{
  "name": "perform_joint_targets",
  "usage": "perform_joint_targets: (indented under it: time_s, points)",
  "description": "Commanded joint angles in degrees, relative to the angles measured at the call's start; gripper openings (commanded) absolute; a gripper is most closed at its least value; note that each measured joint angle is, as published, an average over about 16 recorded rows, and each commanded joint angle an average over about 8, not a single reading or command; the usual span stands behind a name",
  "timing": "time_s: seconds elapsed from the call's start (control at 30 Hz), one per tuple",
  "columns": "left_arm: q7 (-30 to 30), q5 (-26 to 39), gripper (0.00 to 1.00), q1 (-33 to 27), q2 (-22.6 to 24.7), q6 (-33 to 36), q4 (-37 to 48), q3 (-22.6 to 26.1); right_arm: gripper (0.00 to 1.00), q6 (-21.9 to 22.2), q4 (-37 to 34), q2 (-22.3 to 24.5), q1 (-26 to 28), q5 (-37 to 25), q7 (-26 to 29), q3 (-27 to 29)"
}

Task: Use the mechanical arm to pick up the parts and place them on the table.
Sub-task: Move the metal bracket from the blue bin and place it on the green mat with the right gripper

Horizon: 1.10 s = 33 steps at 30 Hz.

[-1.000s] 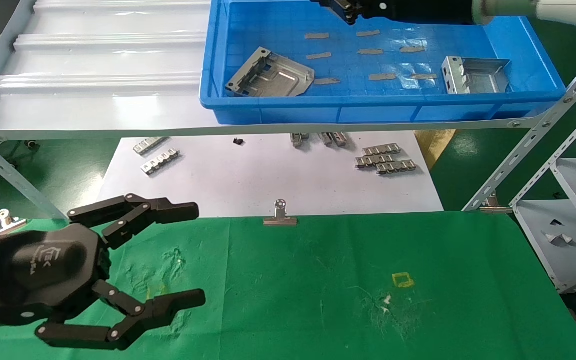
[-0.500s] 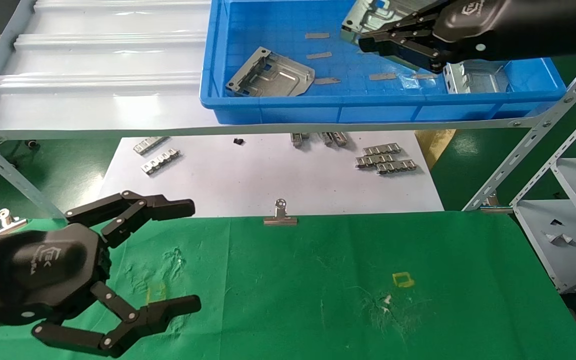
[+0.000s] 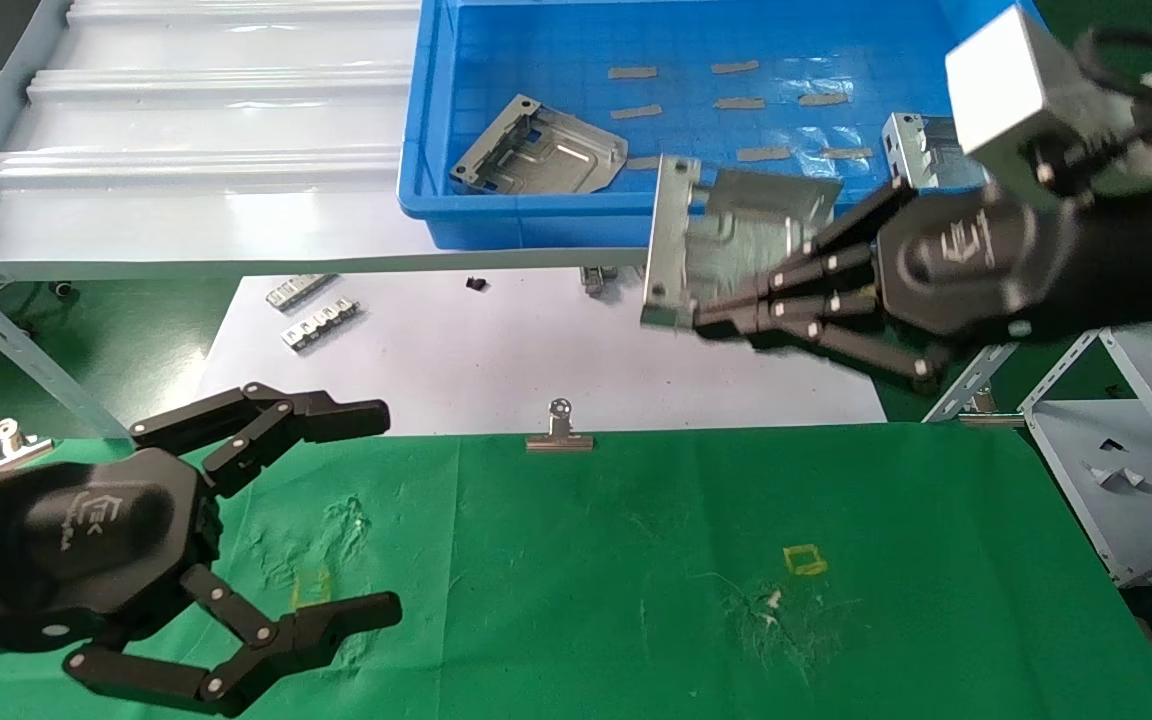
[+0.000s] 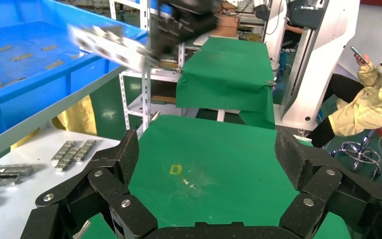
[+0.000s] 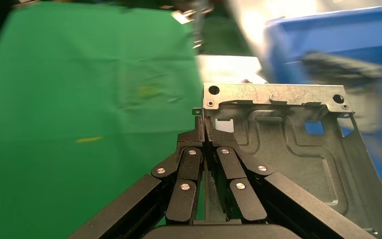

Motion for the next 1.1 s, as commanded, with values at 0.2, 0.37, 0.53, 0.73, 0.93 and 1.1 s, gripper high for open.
perform_joint_targets:
  time_s: [0.2, 0.37, 0.53, 0.73, 0.93, 1.1]
  points:
    - [0.00, 0.00, 1.00, 0.00, 0.00, 0.00, 0.00, 0.00, 0.00, 0.38, 10.75, 5.45, -1.39, 7.13, 3.23, -9.73]
    - [0.00, 0.00, 1.00, 0.00, 0.00, 0.00, 0.00, 0.00, 0.00, 0.59, 11.70, 5.59, -2.38, 6.94, 1.17, -16.48]
    - [0.00, 0.00, 1.00, 0.00, 0.00, 0.00, 0.00, 0.01, 0.00, 1.15, 9.88, 2.55, -1.96, 2.73, -2.57, -22.37]
    - [0.00, 0.00, 1.00, 0.00, 0.00, 0.00, 0.00, 0.01, 0.00, 1.82, 4.13, -3.37, -1.71, -2.31, -8.49, -26.99]
    - [0.00, -0.01, 1.00, 0.00, 0.00, 0.00, 0.00, 0.01, 0.00, 2.50, -3.36, -7.11, -3.59, -4.48, -15.82, -29.29]
    - [0.01, -0.01, 1.00, 0.00, 0.00, 0.00, 0.00, 0.01, 0.00, 3.20, -9.64, -8.70, -5.37, -4.75, -20.94, -29.91]
